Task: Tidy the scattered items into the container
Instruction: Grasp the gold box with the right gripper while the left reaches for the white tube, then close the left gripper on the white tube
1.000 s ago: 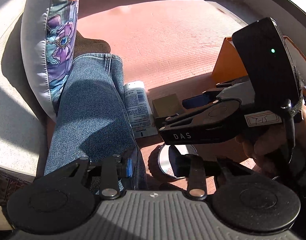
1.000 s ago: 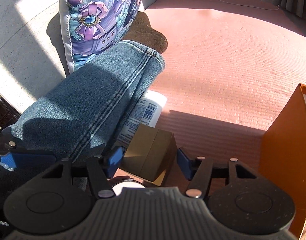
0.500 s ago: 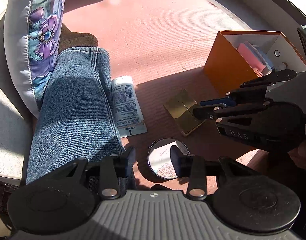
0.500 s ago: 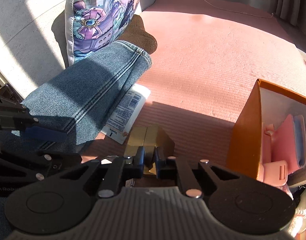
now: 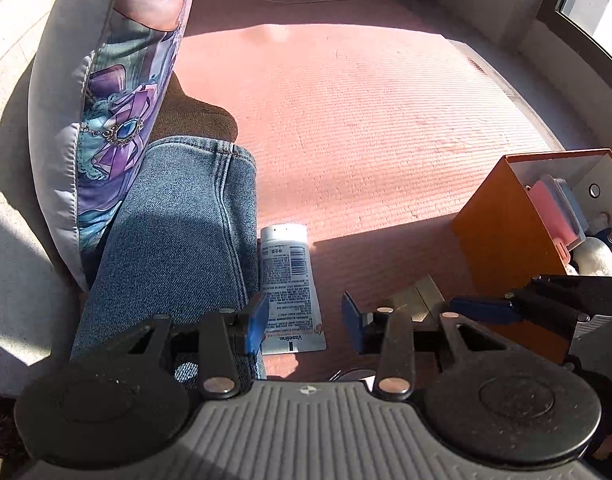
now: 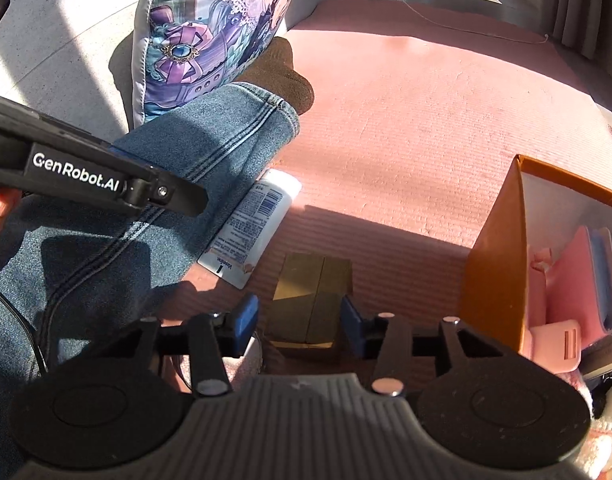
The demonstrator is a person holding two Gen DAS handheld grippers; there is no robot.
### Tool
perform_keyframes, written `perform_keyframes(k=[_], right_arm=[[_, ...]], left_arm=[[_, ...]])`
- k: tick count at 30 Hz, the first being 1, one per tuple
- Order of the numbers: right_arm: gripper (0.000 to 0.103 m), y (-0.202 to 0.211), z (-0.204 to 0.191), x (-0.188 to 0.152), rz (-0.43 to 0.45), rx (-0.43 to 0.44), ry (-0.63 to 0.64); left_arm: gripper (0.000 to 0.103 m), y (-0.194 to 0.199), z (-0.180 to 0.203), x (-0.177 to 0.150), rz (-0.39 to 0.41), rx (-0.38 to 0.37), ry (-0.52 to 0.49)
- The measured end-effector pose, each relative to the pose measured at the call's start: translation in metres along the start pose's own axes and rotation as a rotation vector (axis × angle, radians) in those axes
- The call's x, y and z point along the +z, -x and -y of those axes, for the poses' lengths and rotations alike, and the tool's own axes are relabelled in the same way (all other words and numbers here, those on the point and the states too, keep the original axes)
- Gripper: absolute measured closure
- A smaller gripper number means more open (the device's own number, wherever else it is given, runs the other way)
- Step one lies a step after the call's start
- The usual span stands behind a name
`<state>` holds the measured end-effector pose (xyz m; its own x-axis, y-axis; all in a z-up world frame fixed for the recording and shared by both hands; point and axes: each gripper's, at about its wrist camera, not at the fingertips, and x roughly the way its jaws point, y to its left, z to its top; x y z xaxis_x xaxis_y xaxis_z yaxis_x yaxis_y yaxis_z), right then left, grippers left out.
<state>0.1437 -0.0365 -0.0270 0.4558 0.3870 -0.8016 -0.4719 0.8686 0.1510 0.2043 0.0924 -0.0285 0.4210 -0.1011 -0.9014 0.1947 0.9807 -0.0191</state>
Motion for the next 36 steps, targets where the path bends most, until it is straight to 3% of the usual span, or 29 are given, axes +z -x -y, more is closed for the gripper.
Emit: perform_keyframes(k=[7, 13, 16, 19, 21, 25, 26, 27, 36], right_arm=[[0.051, -0.009, 0.006, -0.005, -0.021, 0.012, -0.006], [0.048, -0.008, 0.005, -0.004, -0.036, -0.004, -0.016], [0.053, -0.004, 0.006, -0.006, -0.037, -0.005, -0.016], [0.055, 0.0, 0.007, -0.01, -0.039, -0.011, -0.011], [0.055, 0.003, 0.006, -0.011, -0.037, -0.018, 0.005], [0.055, 0.012, 0.002, -0.014, -0.014, -0.033, 0.019], [0.055, 0.015, 0.002, -0.015, -0.009, -0.033, 0.02], [0.056, 0.018, 0.002, -0.015, -0.003, -0.033, 0.02], [0.056, 0.041, 0.0, -0.021, 0.046, -0.024, 0.008]], left_arm=[[0.056, -0.065, 0.011, 0.013, -0.074, 0.125, -0.031], [0.042, -0.092, 0.026, 0.019, -0.106, 0.181, -0.072], [0.042, -0.1, 0.028, 0.022, -0.127, 0.194, -0.05], [0.043, -0.109, 0.036, 0.021, -0.145, 0.247, -0.092], [0.052, -0.11, 0.04, 0.017, -0.144, 0.271, -0.122], [0.059, -0.098, 0.034, 0.014, -0.131, 0.198, -0.074], [0.072, -0.094, 0.033, 0.013, -0.123, 0.186, -0.066], [0.076, -0.089, 0.031, 0.013, -0.118, 0.175, -0.05], [0.081, -0.057, 0.014, -0.007, -0.115, -0.07, 0.091]])
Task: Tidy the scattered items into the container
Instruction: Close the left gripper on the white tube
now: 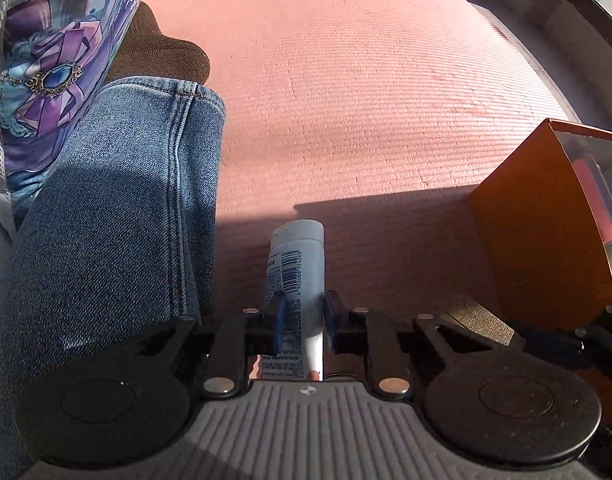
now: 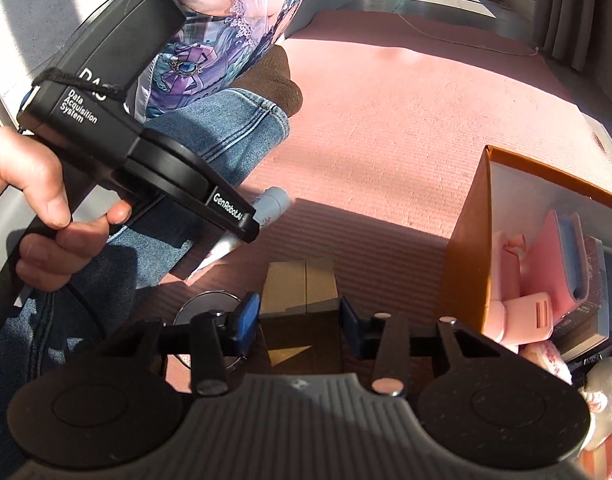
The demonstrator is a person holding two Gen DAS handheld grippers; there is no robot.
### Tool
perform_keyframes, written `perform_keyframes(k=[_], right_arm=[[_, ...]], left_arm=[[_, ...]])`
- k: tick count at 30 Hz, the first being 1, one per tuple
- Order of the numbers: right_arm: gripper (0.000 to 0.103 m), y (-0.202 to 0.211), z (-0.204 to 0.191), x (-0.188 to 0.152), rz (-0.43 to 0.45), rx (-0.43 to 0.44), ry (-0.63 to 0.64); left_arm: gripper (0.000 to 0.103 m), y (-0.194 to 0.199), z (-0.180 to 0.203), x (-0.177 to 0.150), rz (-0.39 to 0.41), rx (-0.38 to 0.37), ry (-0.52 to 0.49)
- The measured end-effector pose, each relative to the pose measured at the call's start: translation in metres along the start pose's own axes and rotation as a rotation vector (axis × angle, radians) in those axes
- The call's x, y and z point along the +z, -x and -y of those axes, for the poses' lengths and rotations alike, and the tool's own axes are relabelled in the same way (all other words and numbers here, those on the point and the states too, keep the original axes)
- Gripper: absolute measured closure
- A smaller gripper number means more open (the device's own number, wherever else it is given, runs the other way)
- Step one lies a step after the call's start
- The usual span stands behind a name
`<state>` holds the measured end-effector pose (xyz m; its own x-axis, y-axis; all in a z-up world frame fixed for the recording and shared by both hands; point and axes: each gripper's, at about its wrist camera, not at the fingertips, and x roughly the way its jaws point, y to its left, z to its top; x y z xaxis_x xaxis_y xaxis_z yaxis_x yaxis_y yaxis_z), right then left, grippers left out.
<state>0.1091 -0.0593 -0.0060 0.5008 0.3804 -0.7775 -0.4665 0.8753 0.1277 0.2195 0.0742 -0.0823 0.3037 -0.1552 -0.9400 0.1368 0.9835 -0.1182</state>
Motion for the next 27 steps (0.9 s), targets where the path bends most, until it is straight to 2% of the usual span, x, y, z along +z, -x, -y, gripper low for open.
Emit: perform_keyframes(k=[3, 6, 7, 9, 12, 17, 22, 24, 27], right_arm=[[0.056, 0.005, -0.001, -0.002, 0.004, 0.009, -0.009], [0.056, 0.005, -0.003, -0.007, -0.001, 0.021, -0.013], [0.056, 0.005, -0.004, -0.01, -0.002, 0.025, -0.014], [0.056, 0.004, -0.008, -0.016, -0.005, 0.024, -0.006], [0.056, 0.0, -0.015, -0.025, -0.009, 0.01, 0.022], [0.056, 0.001, -0.019, -0.032, 0.011, 0.0, 0.046], [0.056, 0.003, -0.023, -0.038, 0.018, -0.013, 0.073], [0.056, 0.003, -0.025, -0.04, 0.02, -0.023, 0.091], [0.056, 0.003, -0.025, -0.041, 0.023, -0.029, 0.101]], left_arm=[[0.081, 0.012, 0.002, -0.012, -0.011, -0.07, -0.016], [0.081, 0.017, 0.003, -0.025, -0.028, -0.092, -0.033], [0.081, 0.018, 0.004, -0.029, -0.018, -0.076, -0.042], [0.081, 0.019, 0.007, -0.038, 0.003, 0.011, -0.073], [0.081, 0.017, 0.014, -0.047, 0.008, 0.07, -0.11], [0.079, 0.006, 0.028, -0.056, -0.049, 0.193, -0.166], [0.074, 0.001, 0.033, -0.062, -0.119, 0.249, -0.236], [0.066, -0.004, 0.036, -0.065, -0.17, 0.25, -0.279], [0.065, -0.007, 0.04, -0.068, -0.202, 0.258, -0.318]])
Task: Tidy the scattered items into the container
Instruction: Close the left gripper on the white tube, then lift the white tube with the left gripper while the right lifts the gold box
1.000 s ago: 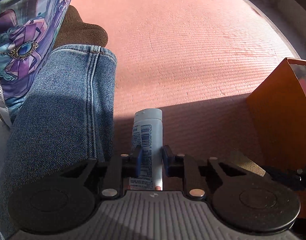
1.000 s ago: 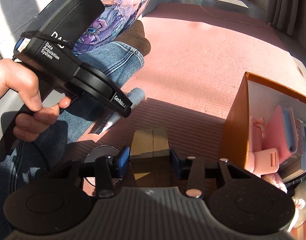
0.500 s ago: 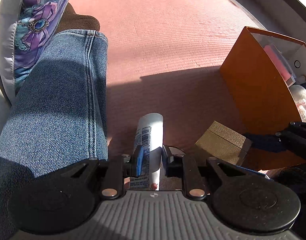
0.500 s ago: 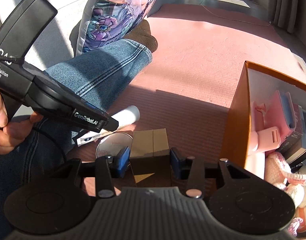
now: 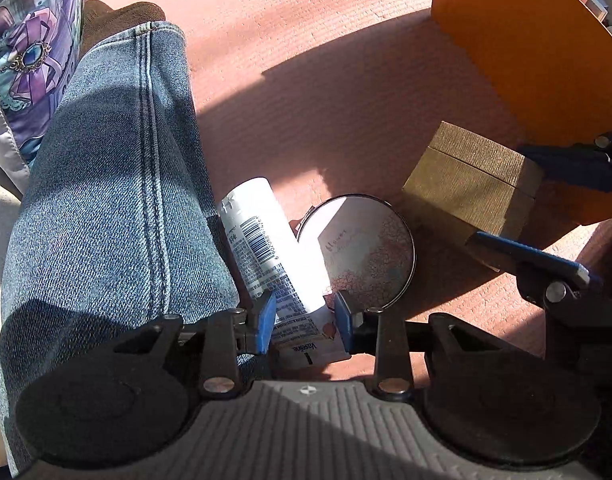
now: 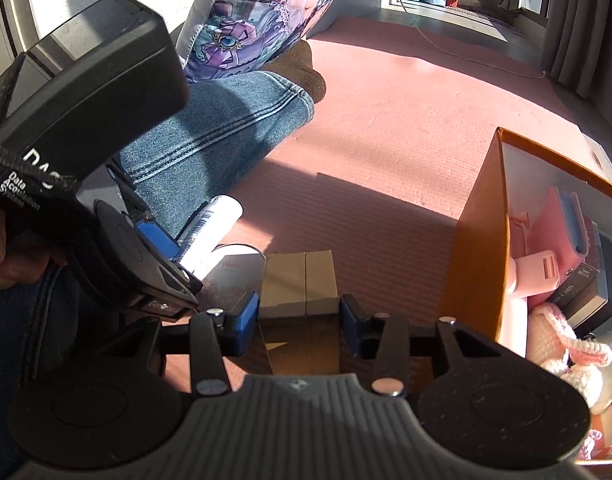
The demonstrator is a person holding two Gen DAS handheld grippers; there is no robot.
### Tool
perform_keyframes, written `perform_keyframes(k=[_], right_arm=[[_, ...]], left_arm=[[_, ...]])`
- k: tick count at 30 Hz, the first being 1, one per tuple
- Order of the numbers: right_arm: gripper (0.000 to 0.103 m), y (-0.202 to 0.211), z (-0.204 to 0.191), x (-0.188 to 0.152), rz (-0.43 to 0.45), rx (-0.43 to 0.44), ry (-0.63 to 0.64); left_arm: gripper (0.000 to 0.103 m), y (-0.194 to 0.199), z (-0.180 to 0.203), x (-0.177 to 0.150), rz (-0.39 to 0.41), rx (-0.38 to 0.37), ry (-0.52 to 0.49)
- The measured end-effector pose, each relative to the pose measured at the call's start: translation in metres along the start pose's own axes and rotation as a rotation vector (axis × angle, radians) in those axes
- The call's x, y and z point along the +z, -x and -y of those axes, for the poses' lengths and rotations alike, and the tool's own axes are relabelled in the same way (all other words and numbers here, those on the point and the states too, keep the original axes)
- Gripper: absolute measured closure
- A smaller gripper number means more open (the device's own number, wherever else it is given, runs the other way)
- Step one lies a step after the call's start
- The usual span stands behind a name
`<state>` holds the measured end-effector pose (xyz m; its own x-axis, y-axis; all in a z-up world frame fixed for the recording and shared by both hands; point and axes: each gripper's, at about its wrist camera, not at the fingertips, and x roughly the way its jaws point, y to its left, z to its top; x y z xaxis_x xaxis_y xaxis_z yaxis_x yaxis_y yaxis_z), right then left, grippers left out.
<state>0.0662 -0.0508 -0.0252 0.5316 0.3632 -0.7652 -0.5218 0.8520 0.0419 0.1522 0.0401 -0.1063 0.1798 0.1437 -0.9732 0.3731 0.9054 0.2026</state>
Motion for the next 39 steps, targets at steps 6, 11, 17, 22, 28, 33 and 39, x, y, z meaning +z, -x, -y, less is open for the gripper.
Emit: perform_keyframes(k=[6, 11, 17, 22, 28, 33, 39], right_arm=[[0.057, 0.001, 0.0, -0.001, 0.002, 0.0, 0.012], [0.056, 0.003, -0.002, -0.002, 0.003, -0.004, 0.027], [0.056, 0.006, 0.0, 0.0, 0.012, 0.011, -0.007], [0.056, 0.01, 0.002, 0.002, 0.014, 0.023, -0.032], [0.056, 0.02, 0.003, 0.003, 0.024, 0.043, -0.058], [0.056, 0.021, 0.004, 0.0, 0.008, 0.05, -0.063], [0.056, 0.014, -0.002, -0.006, -0.007, 0.05, -0.032]], left_arm=[[0.069, 0.0, -0.002, -0.001, -0.006, 0.008, 0.003], [0.083, 0.008, -0.003, -0.01, 0.048, 0.052, -0.003], [0.09, 0.037, -0.02, -0.016, 0.173, -0.043, 0.058], [0.091, 0.059, -0.043, -0.016, 0.176, -0.208, 0.148], [0.092, 0.08, -0.056, -0.018, 0.159, -0.385, 0.185], [0.092, 0.079, -0.032, -0.024, 0.175, -0.327, 0.134], [0.091, 0.082, -0.007, -0.033, 0.263, -0.204, 0.083]])
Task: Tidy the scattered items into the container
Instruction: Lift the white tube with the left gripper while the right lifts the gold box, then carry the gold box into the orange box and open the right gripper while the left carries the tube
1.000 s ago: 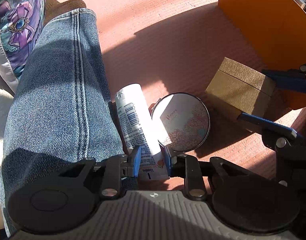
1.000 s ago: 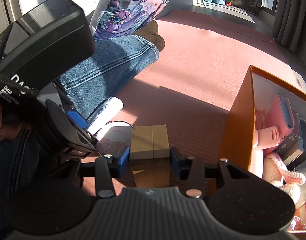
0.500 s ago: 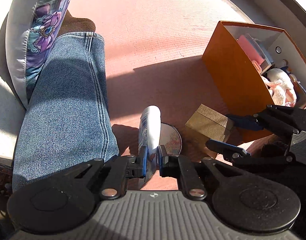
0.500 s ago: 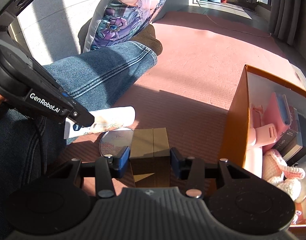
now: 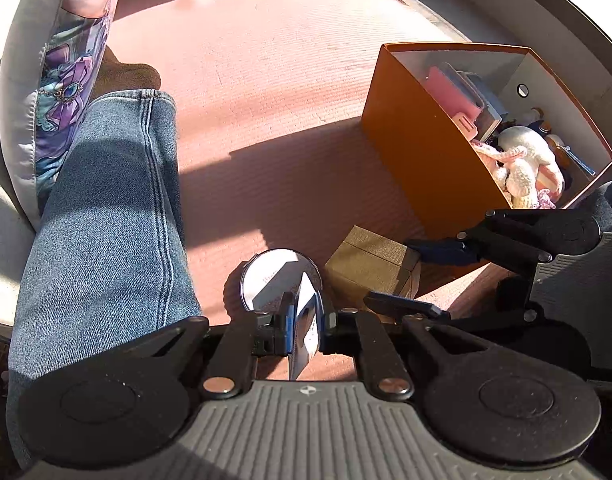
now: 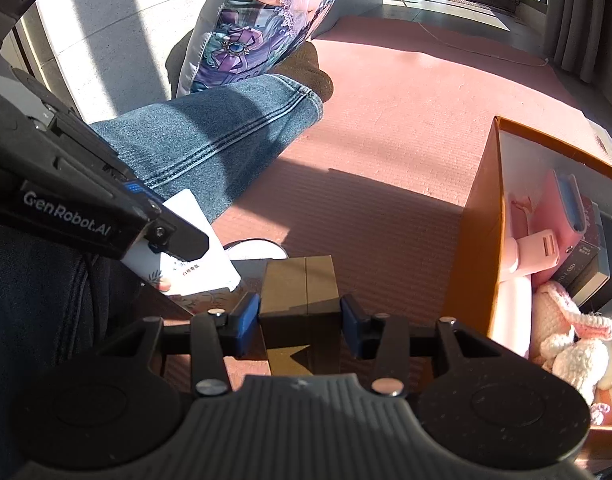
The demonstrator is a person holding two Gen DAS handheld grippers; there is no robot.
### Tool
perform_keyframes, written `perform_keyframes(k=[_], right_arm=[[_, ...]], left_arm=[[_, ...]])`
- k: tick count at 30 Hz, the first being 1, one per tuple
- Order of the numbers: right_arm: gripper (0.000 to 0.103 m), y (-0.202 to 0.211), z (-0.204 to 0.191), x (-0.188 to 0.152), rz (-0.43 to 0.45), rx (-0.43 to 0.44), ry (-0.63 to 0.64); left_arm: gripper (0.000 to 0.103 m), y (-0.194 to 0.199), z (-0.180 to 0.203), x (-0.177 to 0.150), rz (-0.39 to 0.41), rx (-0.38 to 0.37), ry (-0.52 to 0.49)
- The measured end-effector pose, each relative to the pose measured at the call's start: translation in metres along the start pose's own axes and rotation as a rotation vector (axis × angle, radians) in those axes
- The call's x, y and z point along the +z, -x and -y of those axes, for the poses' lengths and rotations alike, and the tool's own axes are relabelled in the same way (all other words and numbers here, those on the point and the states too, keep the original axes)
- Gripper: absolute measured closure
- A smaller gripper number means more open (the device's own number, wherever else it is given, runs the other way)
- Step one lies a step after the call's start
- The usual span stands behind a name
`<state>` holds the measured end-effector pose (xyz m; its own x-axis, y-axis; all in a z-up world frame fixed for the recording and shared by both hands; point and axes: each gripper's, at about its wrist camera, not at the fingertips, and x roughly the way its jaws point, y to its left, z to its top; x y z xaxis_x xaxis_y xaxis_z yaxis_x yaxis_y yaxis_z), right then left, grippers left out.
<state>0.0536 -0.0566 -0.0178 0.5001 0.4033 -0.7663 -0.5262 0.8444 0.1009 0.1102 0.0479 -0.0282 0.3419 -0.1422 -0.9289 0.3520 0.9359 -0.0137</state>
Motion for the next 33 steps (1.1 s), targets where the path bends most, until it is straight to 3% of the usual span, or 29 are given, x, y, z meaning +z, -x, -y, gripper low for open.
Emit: perform_keyframes(k=[4, 10, 17, 23, 29, 33], right_arm=[[0.056, -0.002, -0.005, -0.003, 0.006, -0.018, 0.038], [0.056, -0.002, -0.005, -0.005, 0.006, -0.02, 0.046], [0.056, 0.028, 0.002, -0.003, 0.065, 0.008, -0.004], [0.056, 0.08, 0.023, 0.002, 0.199, 0.013, -0.079], [0.056, 0.124, 0.064, 0.005, 0.314, -0.044, -0.192], [0.056, 0.144, 0.102, 0.004, 0.355, -0.152, -0.246]], left_arm=[[0.09, 0.001, 0.015, -0.013, 0.032, 0.069, -0.046], [0.092, 0.005, 0.017, -0.026, 0.062, 0.081, -0.004], [0.092, 0.039, 0.008, -0.026, 0.16, 0.034, 0.091], [0.092, 0.08, 0.013, -0.009, 0.281, -0.026, 0.125], [0.092, 0.107, 0.033, 0.019, 0.379, -0.102, 0.102], [0.092, 0.111, 0.056, 0.045, 0.423, -0.135, 0.058]])
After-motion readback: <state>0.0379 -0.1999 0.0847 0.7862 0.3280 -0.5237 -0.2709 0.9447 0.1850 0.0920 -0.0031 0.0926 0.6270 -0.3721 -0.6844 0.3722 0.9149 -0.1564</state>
